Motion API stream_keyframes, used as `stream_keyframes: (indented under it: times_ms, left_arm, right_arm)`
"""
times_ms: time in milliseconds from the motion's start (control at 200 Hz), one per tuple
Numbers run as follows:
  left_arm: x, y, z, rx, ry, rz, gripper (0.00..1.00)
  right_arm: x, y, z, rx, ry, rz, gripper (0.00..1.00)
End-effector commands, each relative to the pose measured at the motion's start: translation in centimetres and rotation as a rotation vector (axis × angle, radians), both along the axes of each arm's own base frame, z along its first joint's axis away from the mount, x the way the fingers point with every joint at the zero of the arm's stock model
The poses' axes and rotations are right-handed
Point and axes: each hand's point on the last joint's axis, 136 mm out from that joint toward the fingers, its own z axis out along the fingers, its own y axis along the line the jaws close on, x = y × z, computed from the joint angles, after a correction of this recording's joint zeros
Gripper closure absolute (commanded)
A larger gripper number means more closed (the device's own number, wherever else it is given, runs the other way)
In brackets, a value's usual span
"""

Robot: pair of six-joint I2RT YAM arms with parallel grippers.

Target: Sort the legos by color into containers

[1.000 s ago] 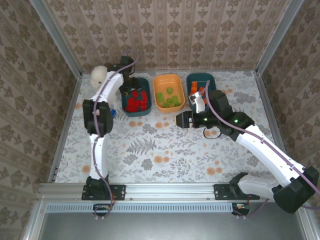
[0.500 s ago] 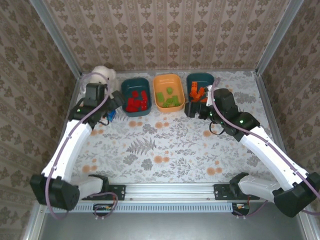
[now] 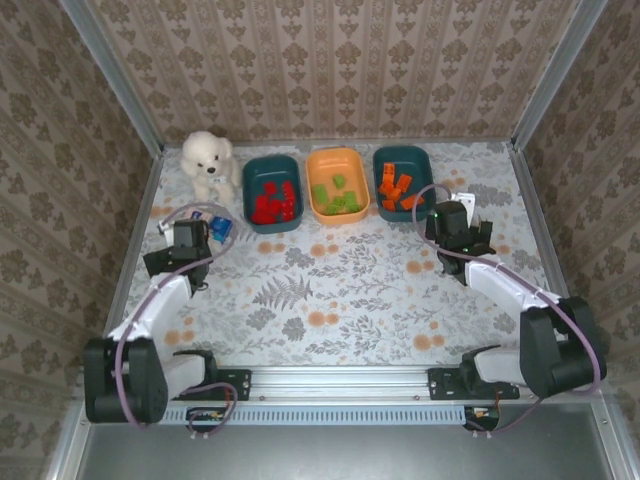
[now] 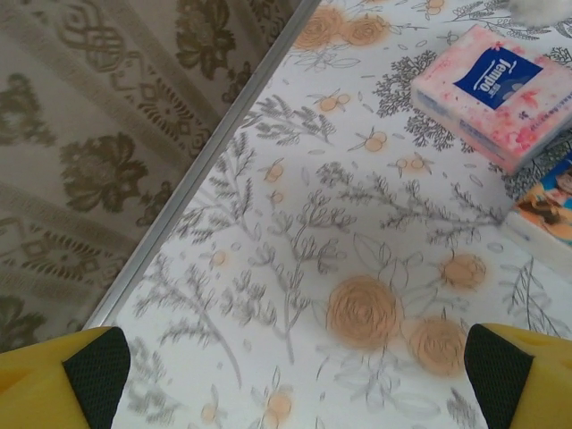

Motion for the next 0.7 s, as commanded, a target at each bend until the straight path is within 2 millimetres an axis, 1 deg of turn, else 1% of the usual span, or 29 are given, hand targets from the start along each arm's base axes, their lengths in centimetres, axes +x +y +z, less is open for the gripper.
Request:
stream_keyframes:
  times_ms: [0, 20, 30, 70, 130, 170, 220, 280, 315, 375, 395, 460, 515, 560, 610, 695]
  left_arm:
    - [4.2, -0.7, 1.0, 0.004, -0.129, -0.117, 0.00]
    - [4.5, -0.7, 0.6, -0.004, -0.132, -0.116, 0.00]
    - [4.6, -0.7, 0.4, -0.010, -0.132, -0.114, 0.00]
    - [5.3, -0.6, -0.4, -0.034, -0.144, -0.122, 0.00]
    - [6.3, -0.7, -0.9, -0.060, -0.192, -0.145, 0.00]
    - [6.8, -0.7, -1.1, -0.071, -0.197, -0.163, 0.00]
    - [7.7, -0.6, -0.6, -0.094, -0.253, -0.180, 0.00]
    - [8.0, -0.6, -1.1, -0.151, -0.245, -0.204, 0.00]
    - [7.9, -0.8, -1.3, -0.173, -0.247, -0.232, 0.00]
    - [7.7, -1.6, -0.7, -0.172, -0.288, -0.280, 0.00]
    - [7.4, -1.7, -0.6, -0.167, -0.306, -0.287, 0.00]
    - [6.2, -2.0, 0.2, -0.132, -0.377, -0.290, 0.00]
    - [5.3, -2.2, 0.9, -0.092, -0.426, -0.283, 0.00]
    - [4.8, -2.6, 1.3, -0.075, -0.447, -0.289, 0.00]
    - [4.7, -3.3, 1.4, -0.060, -0.442, -0.314, 0.00]
    - [5.3, -4.7, 1.5, -0.033, -0.415, -0.367, 0.00]
  right_arm:
    - [2.2, 0.5, 0.1, -0.026, -0.109, 0.084, 0.00]
    - [2.4, 0.6, 0.2, -0.026, -0.126, 0.100, 0.00]
    - [2.5, 0.7, -0.5, -0.028, -0.114, 0.109, 0.00]
    - [3.0, 1.2, -1.2, -0.016, -0.129, 0.144, 0.00]
    - [3.9, 1.7, -1.0, 0.006, -0.160, 0.191, 0.00]
    - [4.3, 1.5, -1.2, 0.039, -0.181, 0.195, 0.00]
    - [4.2, 0.8, -1.8, 0.066, -0.190, 0.171, 0.00]
    - [3.9, 0.4, -2.0, 0.097, -0.208, 0.170, 0.00]
    - [3.7, 0.6, -2.0, 0.108, -0.228, 0.192, 0.00]
    - [3.1, 0.9, -2.0, 0.113, -0.276, 0.221, 0.00]
    - [2.7, 1.0, -2.3, 0.114, -0.287, 0.230, 0.00]
    - [1.9, 0.9, -2.0, 0.105, -0.371, 0.234, 0.00]
    - [1.3, 0.5, -2.1, 0.105, -0.379, 0.210, 0.00]
    - [1.5, -0.1, -2.1, 0.102, -0.371, 0.165, 0.00]
    - [1.8, -0.1, -2.2, 0.104, -0.358, 0.166, 0.00]
    - [2.1, -0.1, -2.4, 0.105, -0.341, 0.170, 0.00]
